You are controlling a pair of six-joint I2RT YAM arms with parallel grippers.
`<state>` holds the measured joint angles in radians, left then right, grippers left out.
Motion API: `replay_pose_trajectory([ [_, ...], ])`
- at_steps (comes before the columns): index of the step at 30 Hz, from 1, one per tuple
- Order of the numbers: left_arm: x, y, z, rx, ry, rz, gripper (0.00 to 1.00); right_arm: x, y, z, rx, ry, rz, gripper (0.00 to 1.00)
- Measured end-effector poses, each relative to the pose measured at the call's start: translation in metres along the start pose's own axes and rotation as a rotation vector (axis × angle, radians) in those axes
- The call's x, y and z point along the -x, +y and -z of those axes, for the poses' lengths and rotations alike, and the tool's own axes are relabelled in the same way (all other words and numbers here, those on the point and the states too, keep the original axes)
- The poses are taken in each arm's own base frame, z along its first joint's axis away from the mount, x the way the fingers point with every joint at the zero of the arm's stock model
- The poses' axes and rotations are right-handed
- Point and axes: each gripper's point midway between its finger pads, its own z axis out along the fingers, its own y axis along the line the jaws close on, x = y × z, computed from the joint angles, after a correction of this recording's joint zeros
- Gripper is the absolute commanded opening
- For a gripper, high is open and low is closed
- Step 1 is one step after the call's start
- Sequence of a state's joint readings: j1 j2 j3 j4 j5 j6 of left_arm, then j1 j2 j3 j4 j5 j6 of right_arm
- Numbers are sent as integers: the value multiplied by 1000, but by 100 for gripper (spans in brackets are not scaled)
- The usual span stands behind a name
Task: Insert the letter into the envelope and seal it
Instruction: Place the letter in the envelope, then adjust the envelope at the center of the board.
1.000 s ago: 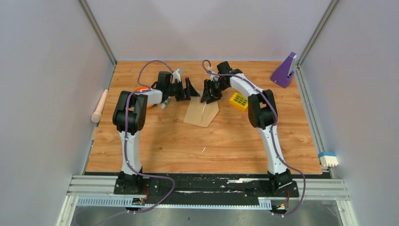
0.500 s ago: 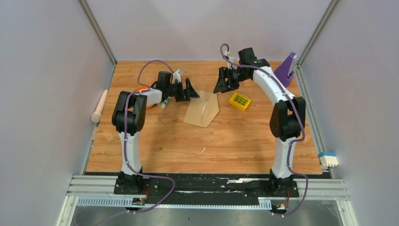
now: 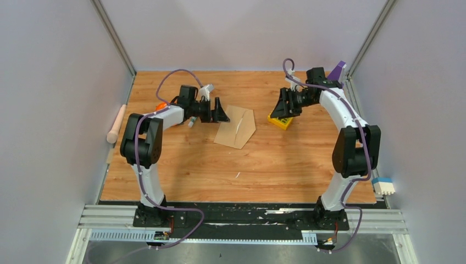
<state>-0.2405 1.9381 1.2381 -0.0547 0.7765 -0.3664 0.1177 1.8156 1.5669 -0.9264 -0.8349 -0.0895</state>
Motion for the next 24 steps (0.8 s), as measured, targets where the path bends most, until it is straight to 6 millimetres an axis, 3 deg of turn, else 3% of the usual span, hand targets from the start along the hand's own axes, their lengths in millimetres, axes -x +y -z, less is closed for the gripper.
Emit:
replay_pose_trajectory([
  [3, -12, 10, 0, 35, 21, 1, 100, -3, -8, 4, 3, -8, -29, 59],
  [11, -28, 37, 1, 158, 30, -6, 100, -14, 1, 2, 43, 5, -22, 59],
  [18, -30, 37, 1, 157, 36, -32, 100, -14, 1, 4, 47, -1, -21, 59],
  [24, -46, 21, -4, 102, 74, -63, 100, -14, -3, 7, 45, -8, -31, 59],
])
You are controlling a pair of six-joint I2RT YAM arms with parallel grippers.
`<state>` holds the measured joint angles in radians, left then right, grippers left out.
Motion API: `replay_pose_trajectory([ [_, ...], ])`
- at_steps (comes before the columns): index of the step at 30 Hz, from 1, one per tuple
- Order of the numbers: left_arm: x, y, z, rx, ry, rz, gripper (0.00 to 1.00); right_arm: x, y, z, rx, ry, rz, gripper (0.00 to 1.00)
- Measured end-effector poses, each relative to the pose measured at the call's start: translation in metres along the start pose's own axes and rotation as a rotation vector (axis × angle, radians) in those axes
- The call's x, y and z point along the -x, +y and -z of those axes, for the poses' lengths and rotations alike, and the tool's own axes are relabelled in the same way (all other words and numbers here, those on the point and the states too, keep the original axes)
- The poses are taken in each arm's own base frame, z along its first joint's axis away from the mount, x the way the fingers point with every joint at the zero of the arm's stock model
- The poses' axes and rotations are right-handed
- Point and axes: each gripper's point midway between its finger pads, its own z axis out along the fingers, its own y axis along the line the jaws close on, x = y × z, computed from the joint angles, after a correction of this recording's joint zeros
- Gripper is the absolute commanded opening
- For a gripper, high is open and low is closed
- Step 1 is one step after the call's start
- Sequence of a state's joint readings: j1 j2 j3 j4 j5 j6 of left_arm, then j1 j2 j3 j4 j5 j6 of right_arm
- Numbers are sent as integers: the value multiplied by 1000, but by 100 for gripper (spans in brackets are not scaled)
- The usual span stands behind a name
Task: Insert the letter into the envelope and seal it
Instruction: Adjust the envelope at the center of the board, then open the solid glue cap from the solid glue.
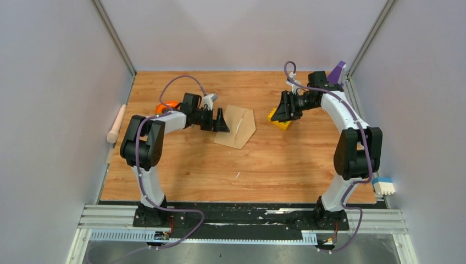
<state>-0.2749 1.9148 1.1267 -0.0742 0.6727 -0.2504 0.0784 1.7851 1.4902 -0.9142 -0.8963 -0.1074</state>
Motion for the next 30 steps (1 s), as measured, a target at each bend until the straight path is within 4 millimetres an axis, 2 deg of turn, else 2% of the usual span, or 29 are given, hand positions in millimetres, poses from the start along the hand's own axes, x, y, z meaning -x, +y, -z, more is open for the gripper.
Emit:
replay_pose_trajectory([
  [4, -13, -19, -7, -47, 46, -41, 100, 1, -2, 2, 0, -7, -6, 59],
  [8, -22, -29, -9, -71, 72, -59, 100, 1, -3, 2, 0, -10, -4, 59],
  [14, -32, -33, -3, -84, 104, -64, 100, 2, -3, 3, 6, -15, -6, 59],
  [18, -29, -27, 9, -45, 102, -54, 100, 3, -2, 4, 13, -20, -3, 59],
  [21, -9, -17, 29, 27, 48, -65, 100, 4, -3, 4, 16, -22, -5, 60],
  [26, 65, -6, 70, 222, -133, -212, 100, 3, -2, 5, 23, -23, -6, 63],
  [30, 97, 5, 92, 365, -206, -306, 100, 0, -2, 3, 32, -18, -13, 65],
])
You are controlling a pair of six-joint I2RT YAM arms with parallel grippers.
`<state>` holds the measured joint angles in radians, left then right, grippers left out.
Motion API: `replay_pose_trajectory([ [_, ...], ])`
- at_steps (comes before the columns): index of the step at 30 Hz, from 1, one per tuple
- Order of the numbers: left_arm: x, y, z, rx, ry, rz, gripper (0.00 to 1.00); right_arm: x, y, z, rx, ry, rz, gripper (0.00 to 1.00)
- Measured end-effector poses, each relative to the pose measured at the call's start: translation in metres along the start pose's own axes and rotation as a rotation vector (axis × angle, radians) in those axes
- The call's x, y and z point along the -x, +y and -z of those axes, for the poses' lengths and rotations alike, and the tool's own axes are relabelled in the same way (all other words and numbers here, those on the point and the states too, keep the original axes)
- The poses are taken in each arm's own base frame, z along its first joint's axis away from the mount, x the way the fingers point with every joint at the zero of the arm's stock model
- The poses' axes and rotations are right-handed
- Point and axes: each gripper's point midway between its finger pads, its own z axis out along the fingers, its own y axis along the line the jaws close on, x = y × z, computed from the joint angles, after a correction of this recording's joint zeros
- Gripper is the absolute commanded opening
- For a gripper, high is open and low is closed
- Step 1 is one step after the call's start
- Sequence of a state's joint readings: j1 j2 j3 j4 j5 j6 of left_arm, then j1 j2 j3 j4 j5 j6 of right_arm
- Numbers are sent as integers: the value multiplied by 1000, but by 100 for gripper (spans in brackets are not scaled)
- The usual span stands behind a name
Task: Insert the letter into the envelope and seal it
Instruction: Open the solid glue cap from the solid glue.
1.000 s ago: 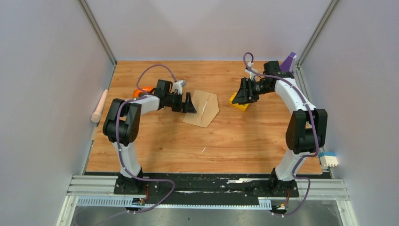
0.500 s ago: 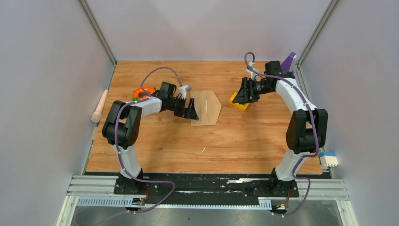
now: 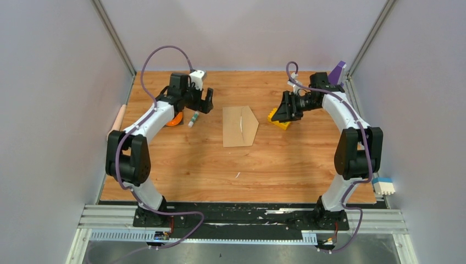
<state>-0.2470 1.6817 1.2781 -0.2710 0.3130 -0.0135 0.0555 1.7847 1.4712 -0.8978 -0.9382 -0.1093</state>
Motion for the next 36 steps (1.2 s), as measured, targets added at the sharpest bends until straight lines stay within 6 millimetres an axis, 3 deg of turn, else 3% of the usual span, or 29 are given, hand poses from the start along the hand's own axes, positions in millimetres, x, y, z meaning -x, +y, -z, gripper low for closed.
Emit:
replay_pose_trajectory([
  [4, -2, 28, -9, 122, 32, -52, 100, -1, 1, 0, 10, 1, 0, 66],
  [12, -64, 68, -45, 246, 241, -69, 98, -3, 2, -2, 24, 3, -5, 66],
  [16, -82, 75, -52, 266, 293, -66, 87, -4, 2, -2, 27, 4, -7, 66],
  [25, -83, 78, -52, 277, 300, -73, 73, -4, 4, -2, 35, 4, -6, 66],
  [30, -89, 82, -54, 297, 319, -78, 58, -4, 5, -2, 41, 3, -6, 66],
  [35, -98, 86, -57, 309, 347, -80, 54, -4, 6, -2, 45, 3, -7, 66],
  [36, -98, 87, -58, 309, 351, -79, 47, -4, 6, -2, 46, 2, -6, 66],
])
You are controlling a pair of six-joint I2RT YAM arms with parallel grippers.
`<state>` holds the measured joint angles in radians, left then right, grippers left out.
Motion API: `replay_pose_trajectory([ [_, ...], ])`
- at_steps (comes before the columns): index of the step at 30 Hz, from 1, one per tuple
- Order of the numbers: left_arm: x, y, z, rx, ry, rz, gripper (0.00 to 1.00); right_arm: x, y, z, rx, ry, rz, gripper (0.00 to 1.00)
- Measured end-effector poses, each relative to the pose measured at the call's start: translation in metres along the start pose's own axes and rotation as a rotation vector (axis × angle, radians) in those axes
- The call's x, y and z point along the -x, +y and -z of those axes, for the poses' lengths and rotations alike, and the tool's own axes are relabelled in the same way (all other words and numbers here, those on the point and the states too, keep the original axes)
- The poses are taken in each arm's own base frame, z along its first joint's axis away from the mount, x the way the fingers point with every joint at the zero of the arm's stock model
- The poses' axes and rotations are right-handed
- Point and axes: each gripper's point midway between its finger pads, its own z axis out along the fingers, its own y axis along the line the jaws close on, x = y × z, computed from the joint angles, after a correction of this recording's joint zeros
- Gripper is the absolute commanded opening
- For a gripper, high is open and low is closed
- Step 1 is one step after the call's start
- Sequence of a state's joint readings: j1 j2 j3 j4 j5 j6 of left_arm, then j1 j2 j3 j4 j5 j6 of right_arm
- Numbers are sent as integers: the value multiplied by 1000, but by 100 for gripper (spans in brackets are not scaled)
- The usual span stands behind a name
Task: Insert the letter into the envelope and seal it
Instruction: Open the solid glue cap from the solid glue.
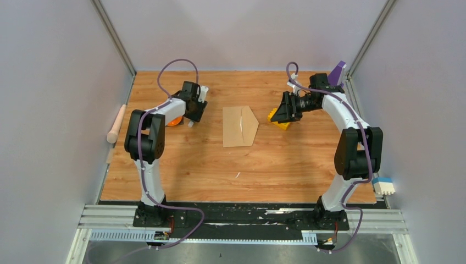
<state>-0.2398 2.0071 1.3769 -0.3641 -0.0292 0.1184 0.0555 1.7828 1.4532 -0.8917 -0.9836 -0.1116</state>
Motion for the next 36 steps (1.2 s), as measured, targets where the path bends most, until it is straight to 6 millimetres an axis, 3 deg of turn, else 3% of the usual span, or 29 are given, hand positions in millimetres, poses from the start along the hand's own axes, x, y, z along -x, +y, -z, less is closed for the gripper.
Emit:
replay_pose_trajectory([
  [3, 3, 1, -2, 1, 8, -2, 24, 0, 1, 0, 4, -1, 0, 66],
  [7, 3, 1, -2, -2, 21, -3, 3, 0, 2, 0, 10, -1, 0, 66],
  [14, 2, -17, 4, -107, 31, -3, 0, -2, 10, -1, 59, -3, 12, 76],
  [20, 25, -69, 36, -346, -55, -32, 0, -12, 28, -8, 120, 17, 57, 79],
  [23, 43, -108, 66, -469, -131, -88, 0, -16, 39, -18, 144, 43, 83, 79],
  [26, 55, -160, 99, -602, -199, -173, 0, -23, 46, -33, 167, 82, 101, 78],
  [31, 49, -229, 132, -778, -221, -284, 0, -41, 44, -62, 195, 169, 75, 74],
  [36, 42, -256, 144, -857, -220, -321, 0, -52, 44, -75, 216, 215, 57, 69],
])
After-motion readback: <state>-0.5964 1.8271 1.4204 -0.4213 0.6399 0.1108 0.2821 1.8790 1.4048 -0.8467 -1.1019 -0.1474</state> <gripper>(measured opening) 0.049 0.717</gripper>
